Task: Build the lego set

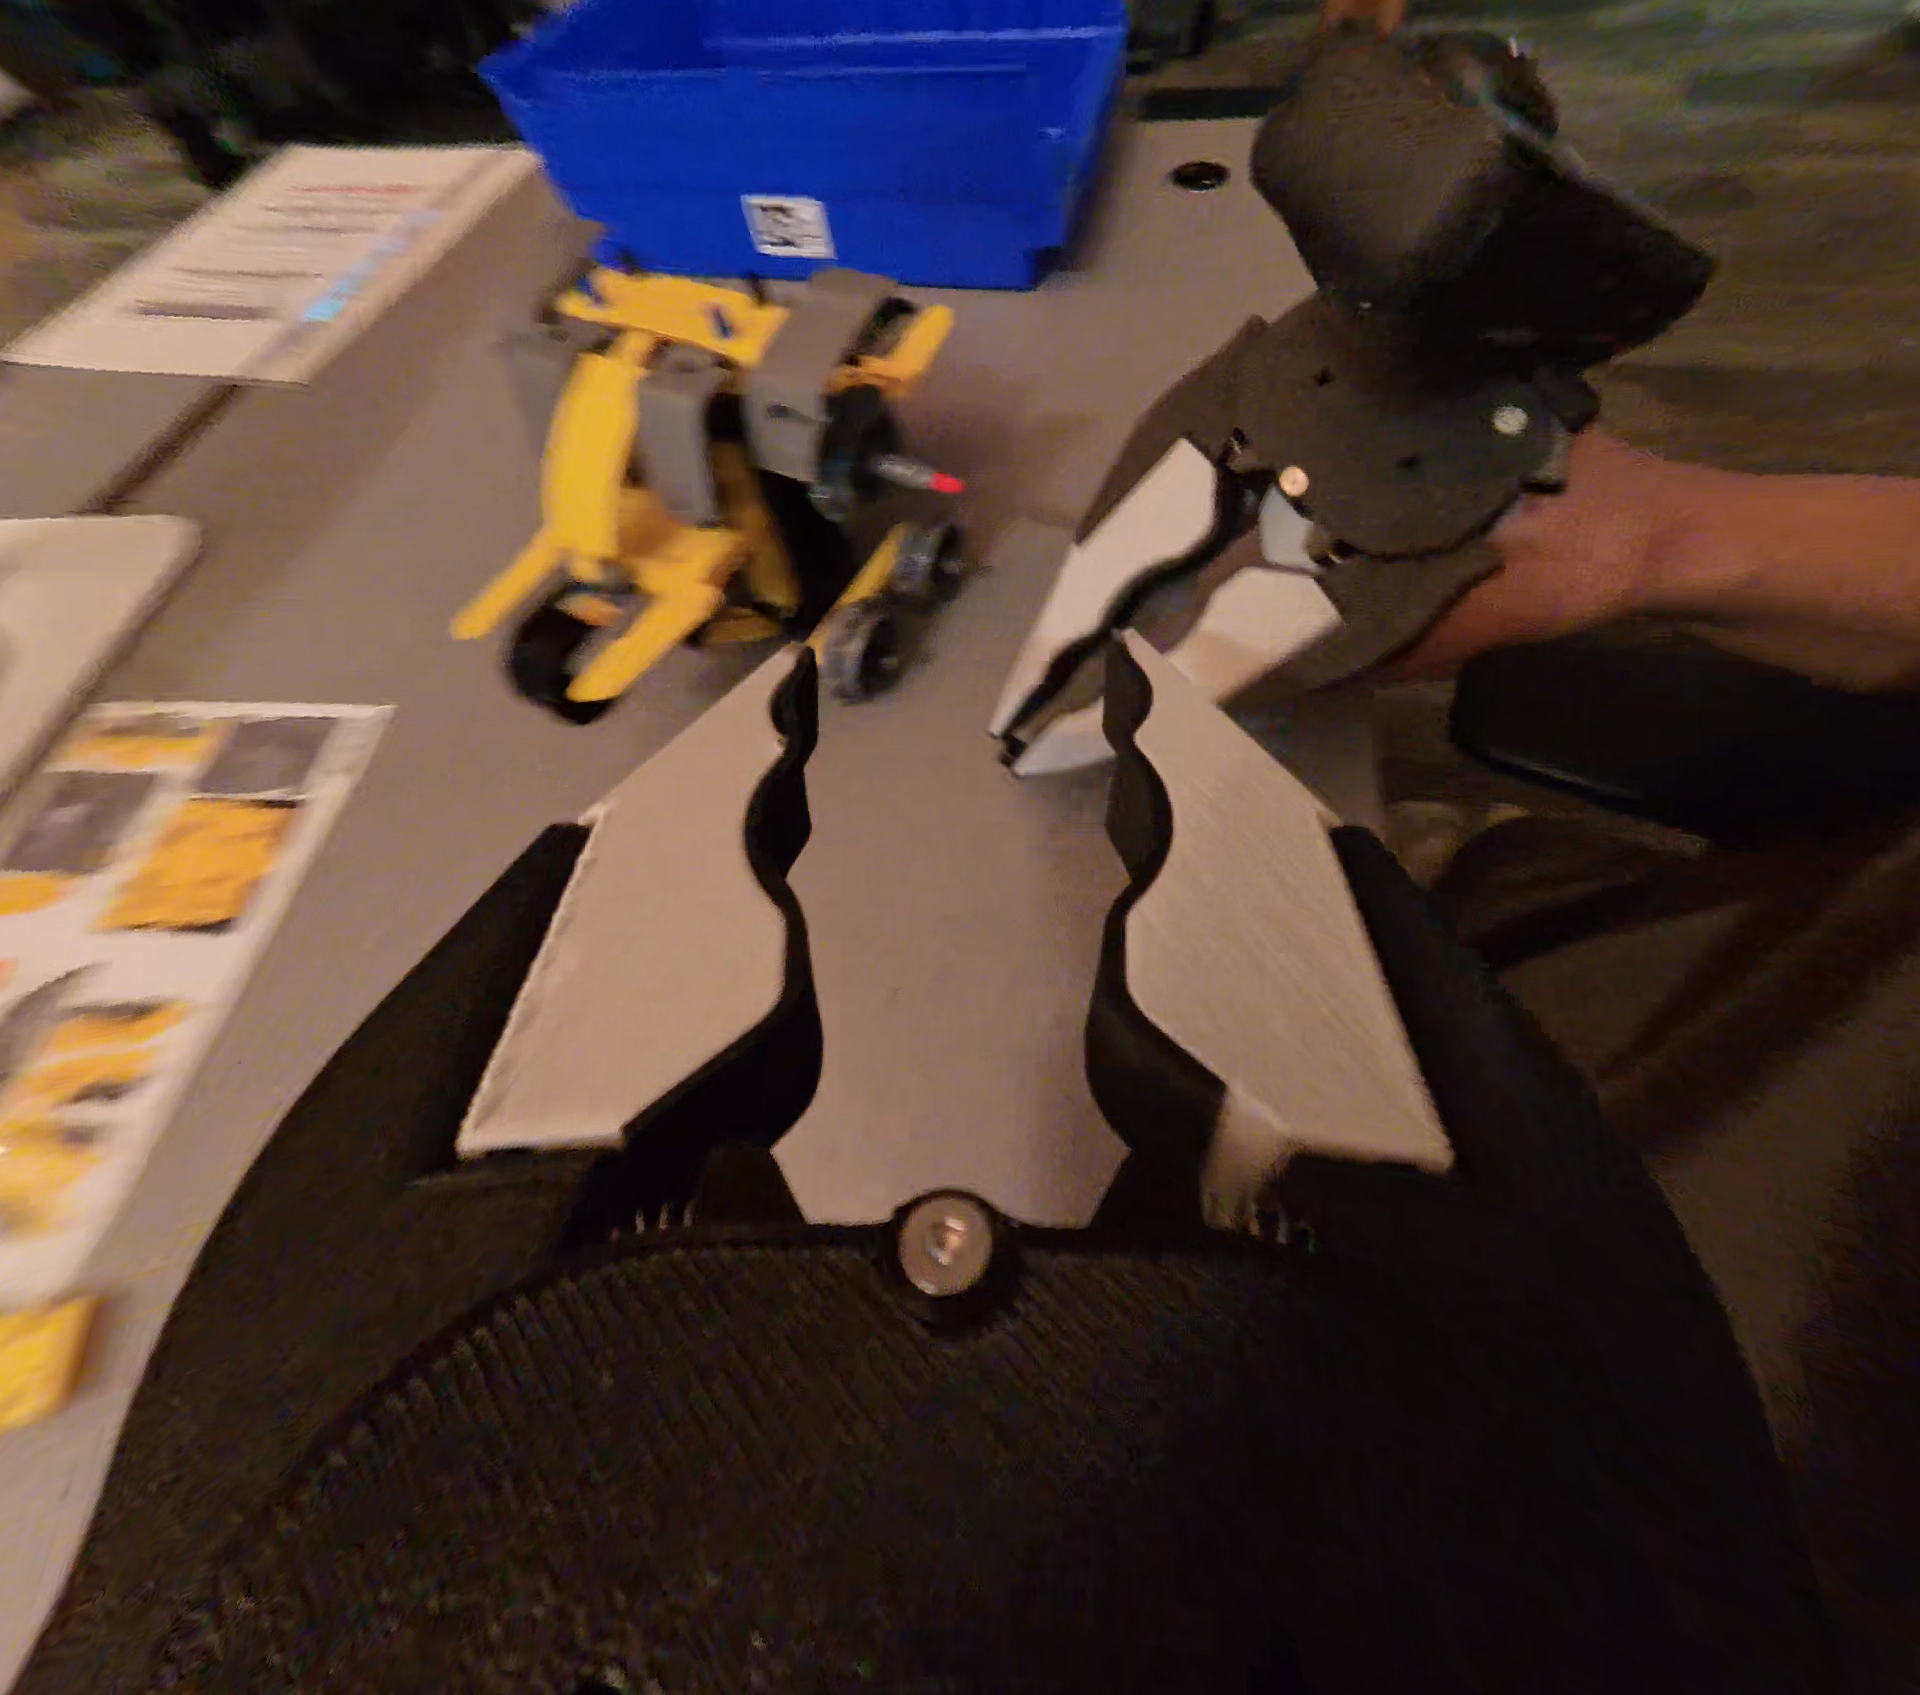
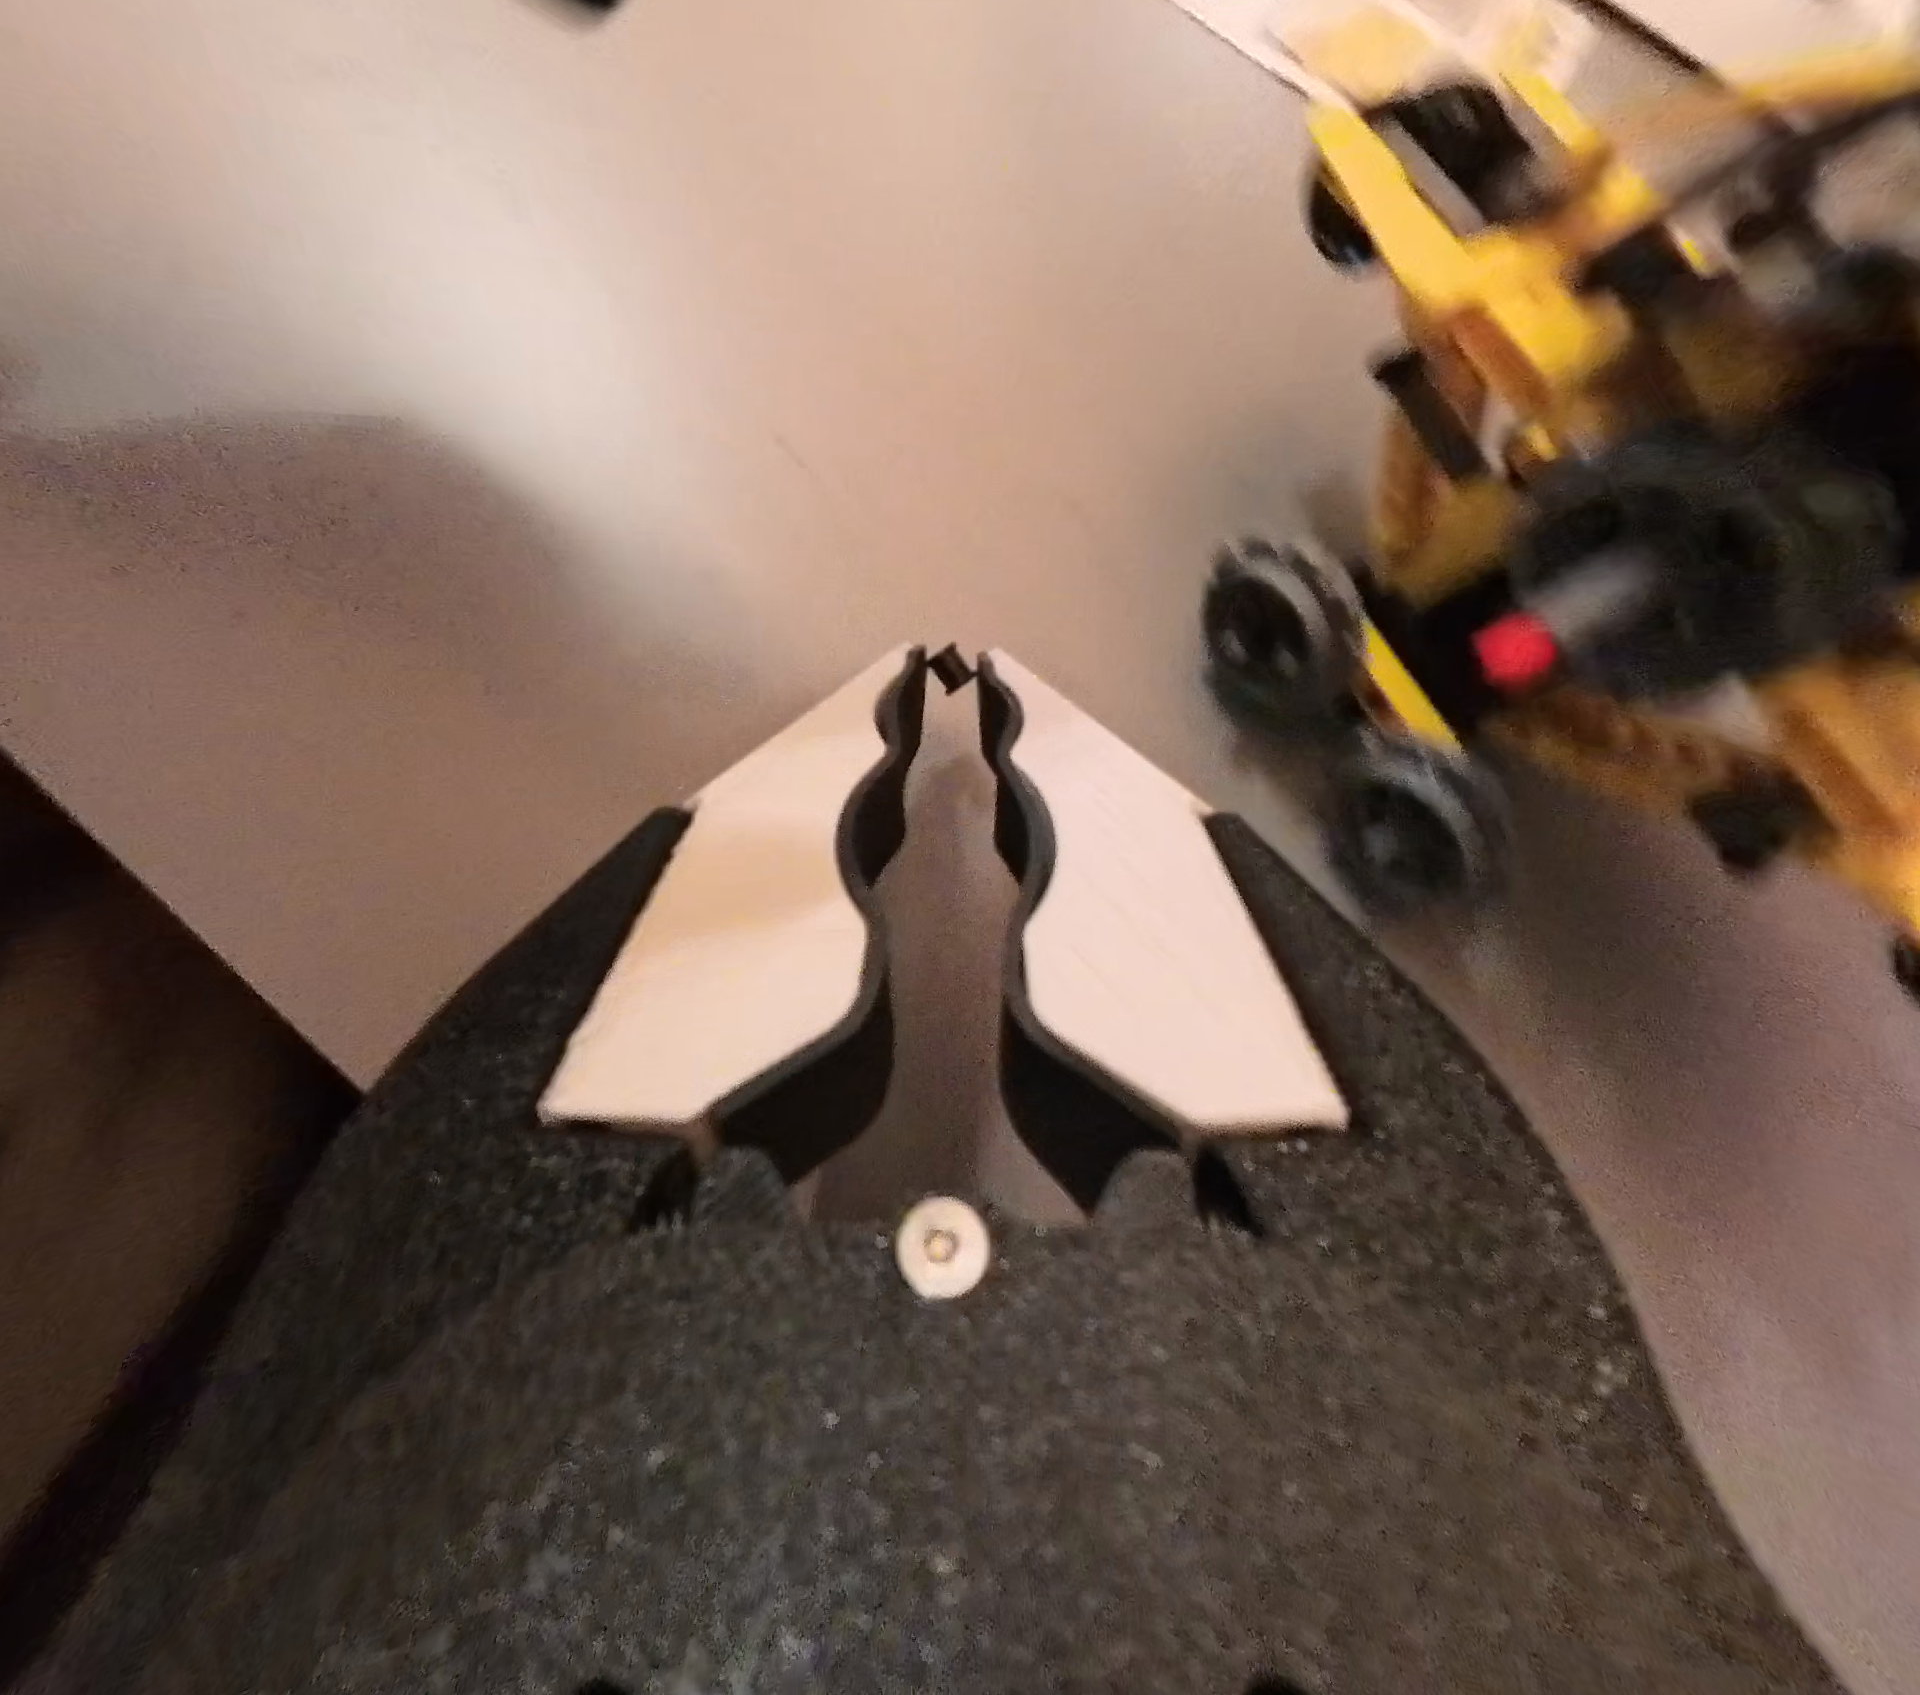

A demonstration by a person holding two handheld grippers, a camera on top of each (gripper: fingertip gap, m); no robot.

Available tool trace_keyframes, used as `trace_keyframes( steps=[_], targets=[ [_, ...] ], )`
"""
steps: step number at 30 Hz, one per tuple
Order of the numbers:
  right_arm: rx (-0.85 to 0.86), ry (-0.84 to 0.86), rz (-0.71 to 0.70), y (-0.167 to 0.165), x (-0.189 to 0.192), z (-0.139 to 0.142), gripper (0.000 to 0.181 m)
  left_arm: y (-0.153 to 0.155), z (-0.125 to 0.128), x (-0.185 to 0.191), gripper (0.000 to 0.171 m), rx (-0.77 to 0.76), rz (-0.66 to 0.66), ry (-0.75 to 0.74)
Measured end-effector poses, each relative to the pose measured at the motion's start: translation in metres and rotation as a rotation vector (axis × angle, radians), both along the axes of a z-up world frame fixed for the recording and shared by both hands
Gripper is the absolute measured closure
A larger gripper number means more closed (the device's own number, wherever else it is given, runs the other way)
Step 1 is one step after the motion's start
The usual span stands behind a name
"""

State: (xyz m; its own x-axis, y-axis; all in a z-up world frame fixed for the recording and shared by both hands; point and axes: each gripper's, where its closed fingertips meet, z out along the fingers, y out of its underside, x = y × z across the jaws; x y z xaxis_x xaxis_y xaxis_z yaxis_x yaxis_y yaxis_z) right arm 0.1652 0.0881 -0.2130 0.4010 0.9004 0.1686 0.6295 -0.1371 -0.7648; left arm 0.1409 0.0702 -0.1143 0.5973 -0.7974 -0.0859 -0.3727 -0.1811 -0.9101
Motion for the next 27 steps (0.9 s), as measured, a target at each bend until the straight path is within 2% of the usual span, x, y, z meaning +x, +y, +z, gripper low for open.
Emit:
trace_keyframes(
  steps=[2,5,11,19,27],
  targets=[
    [-0.053,0.046,-0.088,0.006,0.022,-0.004,0.172,-0.001,-0.024,0.019,0.119,-0.089,-0.059,-0.021],
    [-0.120,0.107,-0.189,0.013,0.040,-0.009,0.172,-0.001,-0.057,0.032,0.119,-0.208,-0.103,0.034],
    [-0.148,0.106,-0.274,0.018,0.048,-0.018,0.169,0.009,-0.079,0.032,0.119,-0.221,-0.072,0.079],
    [-0.155,0.105,-0.238,0.014,0.048,-0.018,0.160,0.004,-0.089,0.030,0.119,-0.279,-0.075,0.032],
    [-0.144,0.057,-0.031,0.019,0.056,-0.015,0.153,0.003,-0.089,0.035,0.119,-0.261,-0.091,0.039]
  ],
)
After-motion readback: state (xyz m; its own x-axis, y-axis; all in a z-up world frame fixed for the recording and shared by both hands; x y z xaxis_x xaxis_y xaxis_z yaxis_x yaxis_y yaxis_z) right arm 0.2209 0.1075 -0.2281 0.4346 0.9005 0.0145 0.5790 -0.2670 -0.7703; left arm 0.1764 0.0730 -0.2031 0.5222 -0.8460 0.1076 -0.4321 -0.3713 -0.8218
